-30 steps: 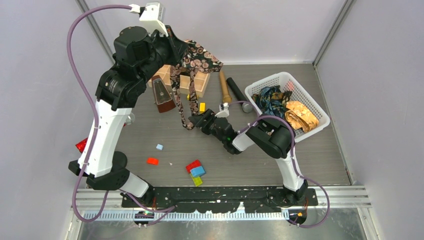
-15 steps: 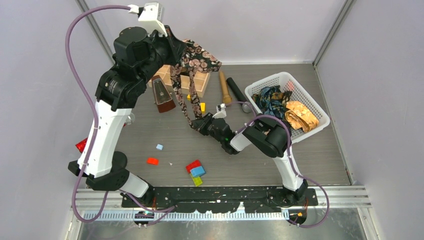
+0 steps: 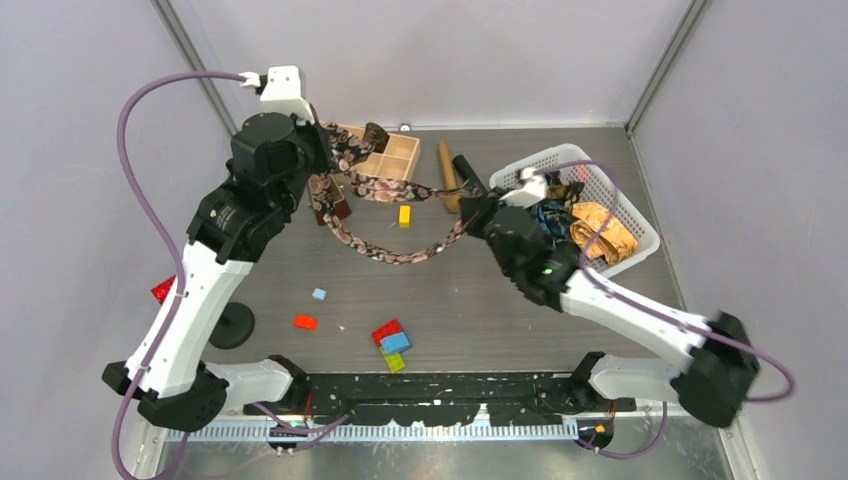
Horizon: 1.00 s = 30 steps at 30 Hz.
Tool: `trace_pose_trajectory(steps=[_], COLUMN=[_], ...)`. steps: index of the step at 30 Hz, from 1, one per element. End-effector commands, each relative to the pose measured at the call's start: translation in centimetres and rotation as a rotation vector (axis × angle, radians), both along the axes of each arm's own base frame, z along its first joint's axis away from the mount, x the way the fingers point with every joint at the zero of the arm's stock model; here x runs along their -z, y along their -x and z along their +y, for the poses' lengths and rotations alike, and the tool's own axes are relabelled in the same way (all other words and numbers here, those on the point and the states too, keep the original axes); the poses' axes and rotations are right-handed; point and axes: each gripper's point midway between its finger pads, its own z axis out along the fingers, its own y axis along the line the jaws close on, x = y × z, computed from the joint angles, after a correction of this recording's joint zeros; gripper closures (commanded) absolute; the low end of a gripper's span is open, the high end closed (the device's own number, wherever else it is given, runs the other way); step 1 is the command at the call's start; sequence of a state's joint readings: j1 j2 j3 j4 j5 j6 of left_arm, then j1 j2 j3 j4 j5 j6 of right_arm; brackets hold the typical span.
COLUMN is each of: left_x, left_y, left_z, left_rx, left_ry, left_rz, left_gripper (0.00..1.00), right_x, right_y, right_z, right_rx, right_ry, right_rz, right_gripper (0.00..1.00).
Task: Roll the ties
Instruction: Flatten out the tie at the center of the board.
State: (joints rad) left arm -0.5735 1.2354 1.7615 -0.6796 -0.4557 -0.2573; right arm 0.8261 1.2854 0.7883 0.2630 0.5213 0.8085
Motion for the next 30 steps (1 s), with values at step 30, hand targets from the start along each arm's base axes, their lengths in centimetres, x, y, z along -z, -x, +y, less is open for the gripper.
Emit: trace_pose_trajectory(steps=[30], left_x=[17.1], left_y=[-5.2], left_z=[-1.8], left_rx=[0.006], left_ry=[0.369], left_rz=[0.146], left_gripper=[1.0], right_x=[-28.7], right_y=[12.4], right_z=[-4.3], right_rx=[-0.497], right_ry=[0.214], right_rz=[-0.257], right_gripper=[1.0])
